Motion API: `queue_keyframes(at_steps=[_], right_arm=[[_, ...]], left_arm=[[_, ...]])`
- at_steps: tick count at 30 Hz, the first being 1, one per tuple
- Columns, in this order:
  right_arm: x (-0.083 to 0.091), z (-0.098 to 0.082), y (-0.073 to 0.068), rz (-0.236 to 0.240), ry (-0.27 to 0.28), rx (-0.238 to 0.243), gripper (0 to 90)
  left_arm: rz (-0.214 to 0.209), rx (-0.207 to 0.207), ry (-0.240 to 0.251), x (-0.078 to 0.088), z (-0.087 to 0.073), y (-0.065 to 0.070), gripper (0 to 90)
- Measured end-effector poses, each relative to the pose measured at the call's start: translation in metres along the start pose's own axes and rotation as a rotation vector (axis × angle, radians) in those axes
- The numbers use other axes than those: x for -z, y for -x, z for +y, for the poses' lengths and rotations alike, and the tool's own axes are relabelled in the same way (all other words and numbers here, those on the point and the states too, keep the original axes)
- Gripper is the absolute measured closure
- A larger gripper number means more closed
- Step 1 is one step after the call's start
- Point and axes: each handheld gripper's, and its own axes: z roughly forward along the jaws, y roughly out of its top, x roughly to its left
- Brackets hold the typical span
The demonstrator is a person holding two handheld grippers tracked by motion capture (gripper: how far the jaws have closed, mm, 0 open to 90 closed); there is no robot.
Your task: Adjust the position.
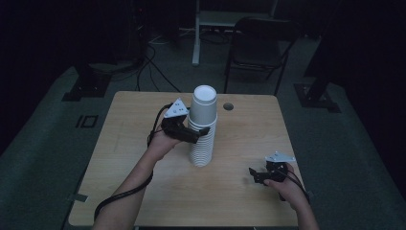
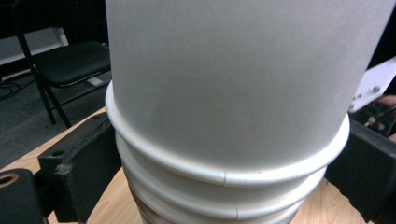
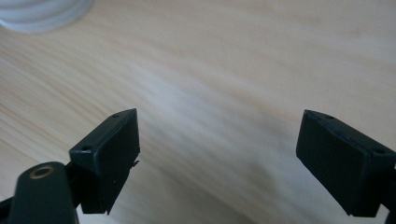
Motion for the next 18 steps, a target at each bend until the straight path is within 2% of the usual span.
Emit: queue_keyframes(at_steps=[6,13,18], right_arm=[[0.013,0.037,-0.009,0.040,0.089,0.016,12.9],[0.028,0.082,-0.022,0.091,0.185,0.071,12.6],[0.039,0.111,-0.032,0.124,0.251,0.089,12.2]], left_arm=[[0.000,0.005,-0.004,-0.001,0.001,0.000,5.0],[-0.005,0.010,-0.008,-0.001,0.001,-0.001,5.1],[-0.005,0.014,-0.008,-0.001,0.001,-0.001,5.1]])
